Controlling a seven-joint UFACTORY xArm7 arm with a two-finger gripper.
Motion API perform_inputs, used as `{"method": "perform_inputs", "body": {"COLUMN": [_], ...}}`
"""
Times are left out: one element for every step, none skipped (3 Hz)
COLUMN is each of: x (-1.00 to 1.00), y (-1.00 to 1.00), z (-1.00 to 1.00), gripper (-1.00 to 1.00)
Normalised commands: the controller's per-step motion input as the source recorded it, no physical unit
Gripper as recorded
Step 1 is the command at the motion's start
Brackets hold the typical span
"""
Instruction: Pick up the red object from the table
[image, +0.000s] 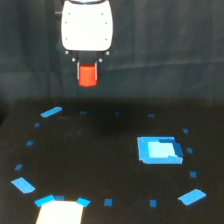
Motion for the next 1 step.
{"method": "perform_inputs", "body": {"x": [-0.46], "y": [-0.4], "z": [1.0], "gripper": [-0.84]}}
